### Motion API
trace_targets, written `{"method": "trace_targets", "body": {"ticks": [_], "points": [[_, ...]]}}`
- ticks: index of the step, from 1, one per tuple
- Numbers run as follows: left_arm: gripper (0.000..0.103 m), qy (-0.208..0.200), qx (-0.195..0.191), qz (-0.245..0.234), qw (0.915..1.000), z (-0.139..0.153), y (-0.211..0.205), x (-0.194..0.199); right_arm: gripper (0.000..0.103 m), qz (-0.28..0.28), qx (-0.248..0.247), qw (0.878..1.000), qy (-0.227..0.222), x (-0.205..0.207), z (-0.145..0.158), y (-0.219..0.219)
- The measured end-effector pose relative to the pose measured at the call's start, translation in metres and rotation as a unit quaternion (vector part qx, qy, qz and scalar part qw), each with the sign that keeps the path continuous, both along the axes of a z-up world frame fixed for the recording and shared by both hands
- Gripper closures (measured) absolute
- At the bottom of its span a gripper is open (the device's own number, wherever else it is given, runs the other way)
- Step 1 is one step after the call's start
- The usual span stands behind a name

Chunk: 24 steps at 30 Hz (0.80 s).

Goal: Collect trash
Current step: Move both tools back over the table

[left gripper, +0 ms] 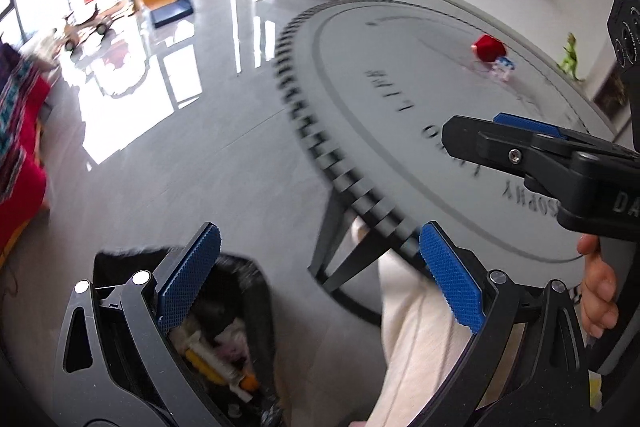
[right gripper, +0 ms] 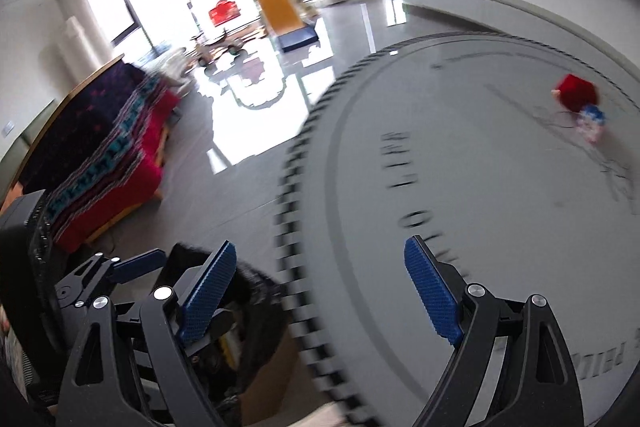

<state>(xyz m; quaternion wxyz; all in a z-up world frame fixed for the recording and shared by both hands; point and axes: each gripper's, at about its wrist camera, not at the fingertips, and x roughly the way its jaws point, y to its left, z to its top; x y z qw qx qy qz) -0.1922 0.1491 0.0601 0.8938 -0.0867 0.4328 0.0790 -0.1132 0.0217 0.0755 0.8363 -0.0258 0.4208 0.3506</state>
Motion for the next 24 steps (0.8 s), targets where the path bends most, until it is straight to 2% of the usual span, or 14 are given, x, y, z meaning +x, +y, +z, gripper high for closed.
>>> {"method": "trace_targets", "body": {"ticks": [8, 15, 24], "points": [[0.006, -0.003, -0.007, -0.056, 0.9984, 0.005, -0.042, 0.063, 0.017, -0.065, -0.001, 0.998, 0.004, 0.052, -0.003, -0.061], [0.006, 0.006, -0.024, -0.110, 0.9936, 0.002, -0.082, 0.116, 0.017, -0.112, -0.001, 0.994, 0.010, 0.090, -0.008, -0.102], [0.006, 0.015, -0.027, -0.146, 0.9888, -0.004, -0.113, 0.180, 0.017, -0.199, 0.005, 0.980, 0.019, 0.158, -0.012, -0.158]]}}
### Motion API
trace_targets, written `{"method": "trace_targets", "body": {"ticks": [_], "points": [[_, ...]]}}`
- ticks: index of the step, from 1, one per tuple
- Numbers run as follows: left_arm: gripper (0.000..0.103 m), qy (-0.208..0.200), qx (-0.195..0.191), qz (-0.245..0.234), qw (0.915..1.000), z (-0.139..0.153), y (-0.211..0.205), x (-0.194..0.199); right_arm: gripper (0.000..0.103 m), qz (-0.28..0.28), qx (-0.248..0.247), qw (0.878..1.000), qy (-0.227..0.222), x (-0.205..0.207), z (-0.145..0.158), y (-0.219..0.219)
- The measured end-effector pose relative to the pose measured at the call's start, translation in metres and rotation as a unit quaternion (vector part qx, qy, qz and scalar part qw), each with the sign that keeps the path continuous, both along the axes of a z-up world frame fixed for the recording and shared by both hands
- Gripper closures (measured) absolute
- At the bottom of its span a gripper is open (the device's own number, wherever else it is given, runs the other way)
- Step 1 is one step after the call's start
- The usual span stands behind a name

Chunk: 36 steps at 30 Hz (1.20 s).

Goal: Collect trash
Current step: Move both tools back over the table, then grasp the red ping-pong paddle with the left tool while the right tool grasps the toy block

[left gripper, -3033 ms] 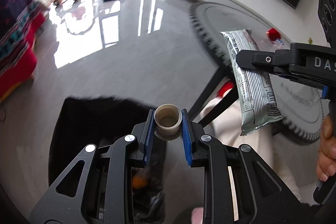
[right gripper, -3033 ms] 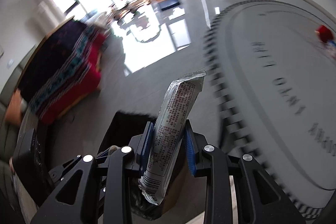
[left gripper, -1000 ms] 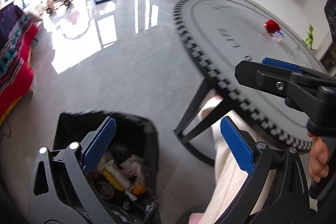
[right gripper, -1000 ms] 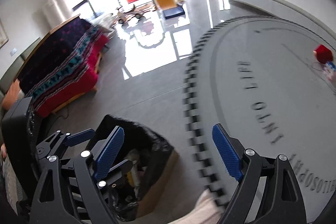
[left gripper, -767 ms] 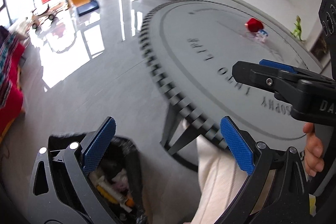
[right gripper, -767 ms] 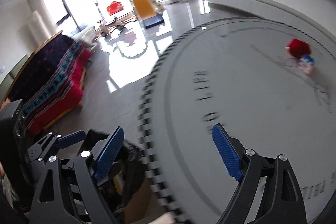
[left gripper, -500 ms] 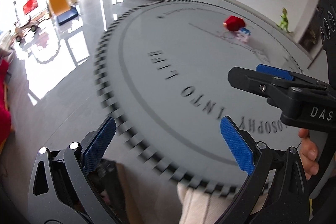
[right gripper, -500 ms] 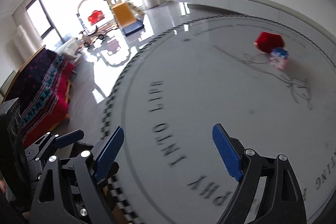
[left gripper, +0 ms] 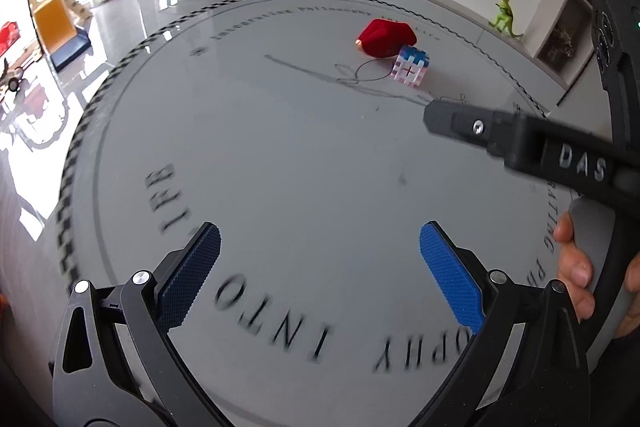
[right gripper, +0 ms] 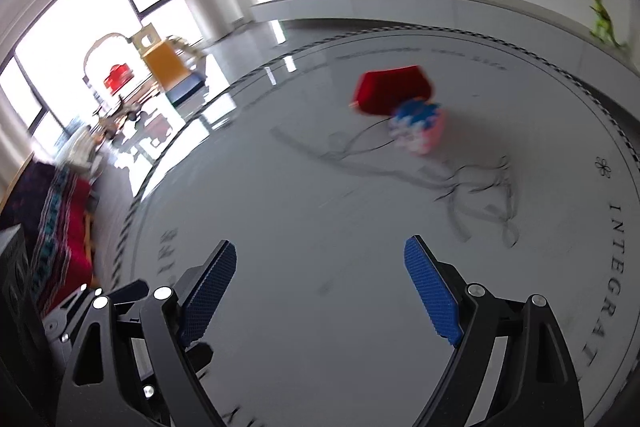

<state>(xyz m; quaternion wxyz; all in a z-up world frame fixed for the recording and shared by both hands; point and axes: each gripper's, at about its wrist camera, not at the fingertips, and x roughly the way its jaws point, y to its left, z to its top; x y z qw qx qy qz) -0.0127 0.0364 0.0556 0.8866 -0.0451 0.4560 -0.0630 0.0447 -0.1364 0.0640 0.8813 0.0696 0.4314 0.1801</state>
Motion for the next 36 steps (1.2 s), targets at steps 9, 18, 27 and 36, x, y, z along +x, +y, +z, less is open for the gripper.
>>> {"method": "trace_targets", "body": {"ticks": [9, 18, 27, 36], "points": [[0.006, -0.001, 0.011, -0.030, 0.9995, -0.003, -0.019, 0.060, 0.017, -0.059, -0.022, 0.998, 0.016, 0.068, -0.015, -0.025], [0.006, 0.000, 0.000, -0.031, 0.9995, -0.008, -0.023, 0.102, 0.017, -0.089, -0.046, 0.994, 0.033, 0.123, -0.031, -0.022], [0.006, 0.005, -0.009, -0.028, 0.9996, -0.012, -0.030, 0.130, 0.055, -0.119, -0.031, 0.991, 0.053, 0.134, -0.043, -0.034], [0.006, 0.005, 0.005, -0.043, 0.9991, -0.017, -0.059, 0.149, 0.057, -0.157, -0.022, 0.986, 0.048, 0.120, -0.042, -0.084]]}}
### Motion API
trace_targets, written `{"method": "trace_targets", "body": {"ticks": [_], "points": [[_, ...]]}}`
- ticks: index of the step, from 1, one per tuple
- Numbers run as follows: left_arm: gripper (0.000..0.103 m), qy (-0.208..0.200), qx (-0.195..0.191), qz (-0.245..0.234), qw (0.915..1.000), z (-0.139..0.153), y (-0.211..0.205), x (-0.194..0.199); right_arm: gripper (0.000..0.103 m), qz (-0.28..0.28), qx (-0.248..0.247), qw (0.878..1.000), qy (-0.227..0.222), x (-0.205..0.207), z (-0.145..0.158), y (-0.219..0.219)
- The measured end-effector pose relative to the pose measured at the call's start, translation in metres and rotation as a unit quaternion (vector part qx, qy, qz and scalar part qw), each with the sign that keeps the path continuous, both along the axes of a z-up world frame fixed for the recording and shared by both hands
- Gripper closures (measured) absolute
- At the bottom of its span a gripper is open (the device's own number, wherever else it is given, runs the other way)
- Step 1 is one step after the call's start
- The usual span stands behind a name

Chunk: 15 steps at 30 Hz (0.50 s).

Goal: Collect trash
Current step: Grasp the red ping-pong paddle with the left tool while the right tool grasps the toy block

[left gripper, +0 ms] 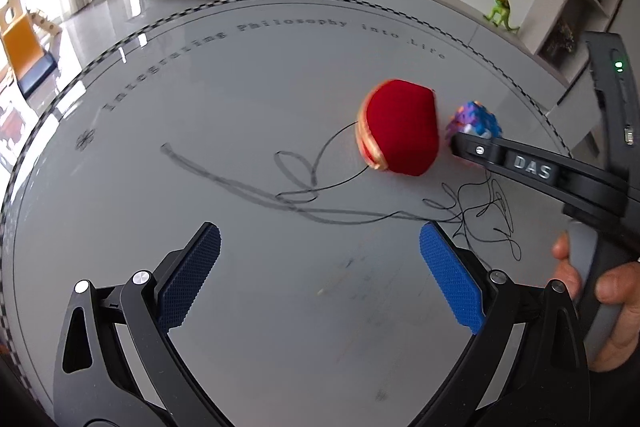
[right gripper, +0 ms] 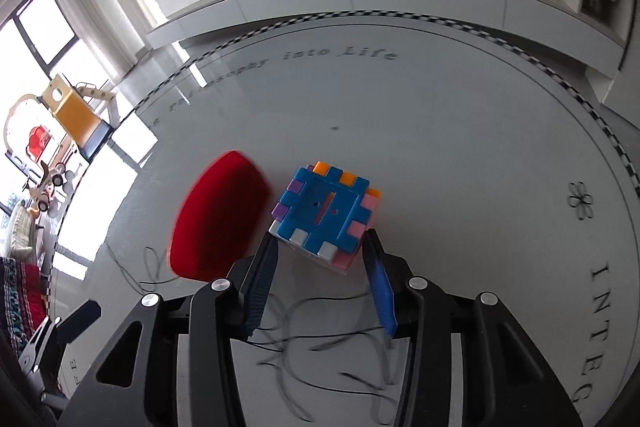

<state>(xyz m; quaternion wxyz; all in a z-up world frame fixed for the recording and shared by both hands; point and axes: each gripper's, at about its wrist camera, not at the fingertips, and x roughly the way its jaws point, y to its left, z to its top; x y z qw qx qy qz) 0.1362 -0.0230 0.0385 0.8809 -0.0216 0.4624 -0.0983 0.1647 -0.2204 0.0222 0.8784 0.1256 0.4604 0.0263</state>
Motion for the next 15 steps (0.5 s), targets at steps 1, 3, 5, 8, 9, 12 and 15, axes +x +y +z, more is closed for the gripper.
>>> {"method": "trace_targets", "body": {"ticks": [1, 3, 5, 8, 9, 12, 15], "points": [[0.006, 0.000, 0.004, -0.004, 1.0000, -0.001, -0.005, 0.002, 0.057, -0.005, -0.001, 1.000, 0.000, -0.002, 0.000, -0.006], [0.006, 0.000, 0.005, -0.013, 0.9999, -0.002, -0.014, 0.011, 0.057, -0.011, -0.002, 1.000, 0.001, -0.005, 0.000, -0.017], [0.006, 0.001, -0.001, -0.016, 0.9999, -0.001, -0.023, 0.020, 0.057, -0.021, -0.004, 1.000, 0.001, -0.006, 0.000, -0.027], [0.006, 0.003, -0.018, -0.017, 0.9997, 0.000, -0.034, 0.033, 0.057, -0.034, -0.008, 0.999, 0.000, -0.010, 0.001, -0.042], [0.006, 0.004, -0.019, -0.017, 0.9997, 0.000, -0.038, 0.038, 0.057, -0.036, -0.009, 0.999, 0.000, -0.010, 0.001, -0.044], [0.006, 0.003, -0.014, -0.016, 0.9998, -0.004, -0.049, 0.049, 0.057, -0.050, -0.013, 0.999, -0.002, -0.012, 0.003, -0.056], [0.006, 0.002, -0.003, -0.012, 0.9999, -0.011, -0.059, 0.058, 0.057, -0.061, -0.014, 0.998, -0.004, -0.009, 0.003, -0.063]]}}
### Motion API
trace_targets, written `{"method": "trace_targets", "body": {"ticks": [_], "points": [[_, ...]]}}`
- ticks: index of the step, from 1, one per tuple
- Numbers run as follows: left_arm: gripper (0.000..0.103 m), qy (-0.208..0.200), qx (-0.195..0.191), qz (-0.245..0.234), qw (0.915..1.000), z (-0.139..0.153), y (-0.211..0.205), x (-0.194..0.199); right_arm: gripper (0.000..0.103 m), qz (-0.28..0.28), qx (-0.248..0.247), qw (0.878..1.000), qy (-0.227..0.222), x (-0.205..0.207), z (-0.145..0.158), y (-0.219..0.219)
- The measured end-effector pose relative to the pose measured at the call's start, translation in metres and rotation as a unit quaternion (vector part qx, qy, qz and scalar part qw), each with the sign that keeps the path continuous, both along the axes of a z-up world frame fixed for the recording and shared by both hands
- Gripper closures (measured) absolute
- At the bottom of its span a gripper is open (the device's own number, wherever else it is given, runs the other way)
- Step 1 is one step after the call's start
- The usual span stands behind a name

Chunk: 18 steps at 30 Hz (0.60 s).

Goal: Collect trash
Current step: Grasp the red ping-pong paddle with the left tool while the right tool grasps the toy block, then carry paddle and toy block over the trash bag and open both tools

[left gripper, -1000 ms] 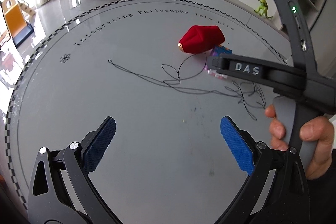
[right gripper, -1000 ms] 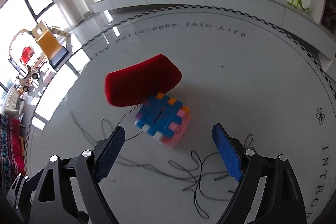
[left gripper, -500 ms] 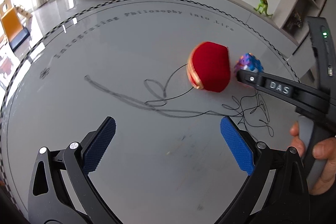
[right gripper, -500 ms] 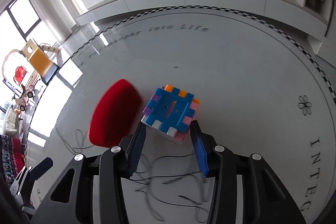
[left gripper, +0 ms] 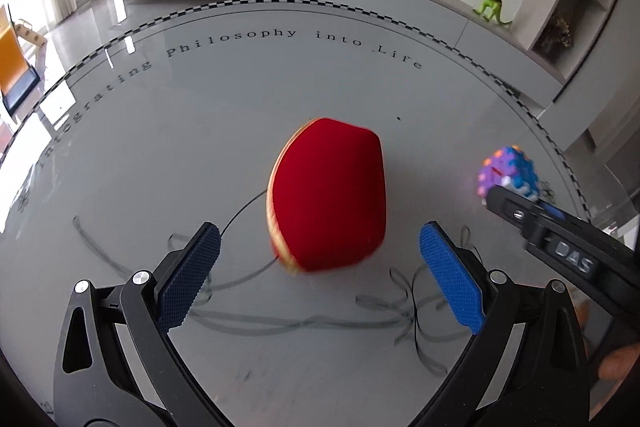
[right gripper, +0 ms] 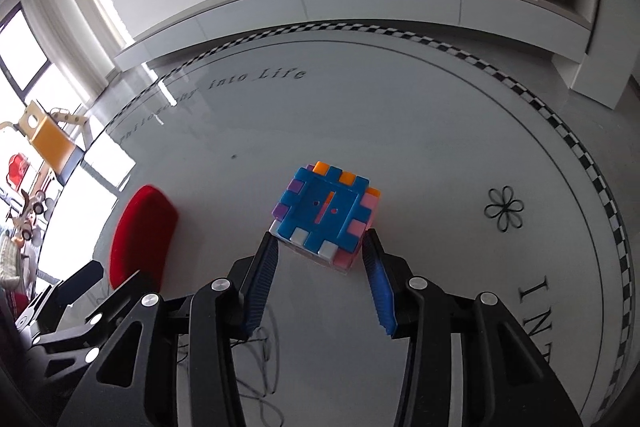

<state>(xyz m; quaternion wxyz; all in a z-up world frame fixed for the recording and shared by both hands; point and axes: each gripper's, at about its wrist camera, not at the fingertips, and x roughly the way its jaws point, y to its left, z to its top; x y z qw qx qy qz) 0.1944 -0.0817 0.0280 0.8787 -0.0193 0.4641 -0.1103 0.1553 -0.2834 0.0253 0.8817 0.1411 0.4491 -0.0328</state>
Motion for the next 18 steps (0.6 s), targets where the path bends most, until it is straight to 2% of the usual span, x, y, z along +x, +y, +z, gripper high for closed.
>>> {"method": "trace_targets", "body": {"ticks": [4, 7, 8, 9, 10, 18], "points": [[0.006, -0.011, 0.014, 0.004, 0.9998, -0.006, -0.005, 0.011, 0.057, -0.005, -0.003, 1.000, -0.002, 0.003, 0.000, -0.006], [0.008, -0.011, 0.001, 0.000, 0.9999, -0.008, -0.002, 0.018, 0.057, -0.004, -0.008, 1.000, -0.003, 0.008, 0.000, -0.004], [0.016, -0.010, -0.001, -0.002, 1.0000, -0.009, -0.002, 0.020, 0.057, -0.006, -0.011, 1.000, -0.003, 0.008, 0.000, -0.004], [0.032, -0.018, 0.011, -0.001, 0.9998, -0.009, -0.003, 0.020, 0.057, -0.006, -0.013, 1.000, -0.004, 0.006, 0.000, 0.000], [0.040, -0.022, 0.021, -0.001, 0.9996, -0.008, -0.004, 0.020, 0.057, -0.005, -0.014, 1.000, -0.004, 0.007, 0.000, 0.000], [0.041, -0.016, 0.014, -0.013, 0.9997, -0.005, 0.006, -0.006, 0.058, -0.004, -0.010, 1.000, 0.000, 0.001, 0.002, 0.005]]}}
